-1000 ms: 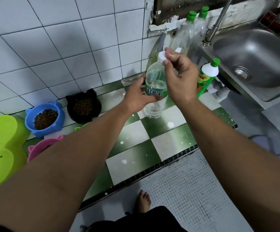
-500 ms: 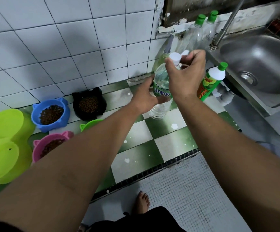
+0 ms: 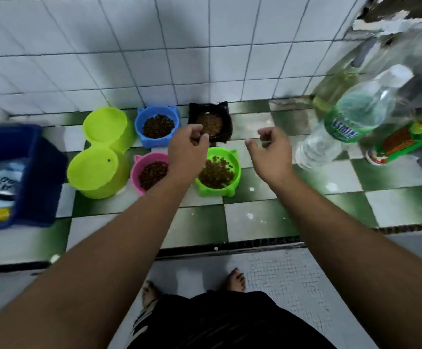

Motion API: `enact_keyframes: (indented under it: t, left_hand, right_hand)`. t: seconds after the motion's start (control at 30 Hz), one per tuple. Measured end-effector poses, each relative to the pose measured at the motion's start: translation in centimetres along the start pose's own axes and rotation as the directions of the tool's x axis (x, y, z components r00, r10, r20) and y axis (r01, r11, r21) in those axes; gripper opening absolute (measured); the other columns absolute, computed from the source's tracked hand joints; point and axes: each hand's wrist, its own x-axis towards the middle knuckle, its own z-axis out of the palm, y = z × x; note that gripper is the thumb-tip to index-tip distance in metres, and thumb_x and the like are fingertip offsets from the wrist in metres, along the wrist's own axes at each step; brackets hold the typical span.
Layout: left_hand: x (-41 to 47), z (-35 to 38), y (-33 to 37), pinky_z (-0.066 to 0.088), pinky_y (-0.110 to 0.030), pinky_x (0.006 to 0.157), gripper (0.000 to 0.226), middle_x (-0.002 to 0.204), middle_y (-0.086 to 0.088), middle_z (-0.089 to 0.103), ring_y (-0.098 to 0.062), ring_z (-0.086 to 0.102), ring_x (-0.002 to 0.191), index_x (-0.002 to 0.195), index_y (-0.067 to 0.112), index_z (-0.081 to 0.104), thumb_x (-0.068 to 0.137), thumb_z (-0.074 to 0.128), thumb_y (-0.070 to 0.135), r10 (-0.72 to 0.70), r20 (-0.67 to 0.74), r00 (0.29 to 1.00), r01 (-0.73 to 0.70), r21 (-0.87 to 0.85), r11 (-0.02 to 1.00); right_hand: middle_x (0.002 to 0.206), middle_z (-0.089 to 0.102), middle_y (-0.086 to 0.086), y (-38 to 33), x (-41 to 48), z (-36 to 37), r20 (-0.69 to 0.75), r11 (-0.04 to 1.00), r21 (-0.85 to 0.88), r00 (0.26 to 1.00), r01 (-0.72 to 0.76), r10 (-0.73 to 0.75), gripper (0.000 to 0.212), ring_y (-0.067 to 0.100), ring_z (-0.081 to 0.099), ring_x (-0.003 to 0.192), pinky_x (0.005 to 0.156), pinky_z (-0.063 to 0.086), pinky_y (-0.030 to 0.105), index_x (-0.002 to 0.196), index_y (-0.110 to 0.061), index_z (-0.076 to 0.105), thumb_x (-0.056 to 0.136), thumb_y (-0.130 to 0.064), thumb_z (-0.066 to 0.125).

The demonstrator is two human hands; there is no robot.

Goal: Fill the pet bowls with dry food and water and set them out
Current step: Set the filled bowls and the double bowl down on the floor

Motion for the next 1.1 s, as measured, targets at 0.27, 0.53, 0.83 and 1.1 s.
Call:
enact_keyframes:
  t: [0.27, 0.53, 0.83, 1.1]
  left_hand:
    - [-2.5, -7.1, -10.1, 0.042, -0.043, 0.108, 0.057, 0.136, -0.019, 0.054, -0.035, 0.048, 0.13, 0.14, 0.006, 0.05, 0.091, 0.066, 0.03, -0.299, -0.103, 0.949, 0.317, 0.315, 0.895]
    - [-3.3, -6.7, -12.7, 0.048, -0.045, 0.104, 0.038, 0.123, -0.009, 0.067, -0.034, 0.06, 0.118, 0.125, 0.015, 0.059, 0.09, 0.068, 0.025, -0.47, -0.126, 0.874, 0.483, 0.107, 0.869]
    - [-3.4, -6.8, -12.8, 0.058, -0.052, 0.089, 0.014, 0.103, -0.001, 0.063, -0.027, 0.065, 0.097, 0.11, 0.026, 0.05, 0.1, 0.059, 0.02, -0.476, -0.145, 0.868, 0.455, -0.153, 0.877]
    - [-5.1, -7.2, -11.7, 0.062, -0.05, 0.086, 0.033, 0.112, -0.002, 0.071, -0.025, 0.071, 0.099, 0.131, 0.027, 0.066, 0.101, 0.06, 0.017, -0.523, -0.164, 0.837, 0.47, -0.276, 0.838]
  right_hand:
    - [0.123, 0.062, 0.021, 4.1, -2.2, 6.9, 0.273, 0.872, -0.32, 0.846, -0.369, 0.458, 0.082, 0.04, 0.061, 0.111, 0.096, 0.053, 0.048, 0.122, -0.006, 0.062, 0.062, -0.063, 0.06]
    - [0.125, 0.055, 0.018, 3.3, -2.9, 7.7, 0.263, 0.871, -0.311, 0.847, -0.38, 0.463, 0.062, 0.041, 0.061, 0.107, 0.095, 0.054, 0.05, 0.127, -0.018, 0.058, 0.071, -0.044, 0.065]
    - [0.114, 0.06, 0.012, 2.5, -3.5, 6.5, 0.286, 0.896, -0.099, 0.85, -0.434, 0.443, 0.036, 0.035, 0.066, 0.092, 0.057, 0.061, 0.053, 0.129, -0.023, 0.047, 0.094, -0.023, 0.055]
    - [0.127, 0.059, 0.012, 3.1, -2.8, 5.8, 0.451, 0.882, 0.026, 0.793, -0.47, 0.41, 0.05, 0.034, 0.066, 0.099, 0.057, 0.062, 0.051, 0.139, -0.043, 0.045, 0.097, -0.015, 0.05]
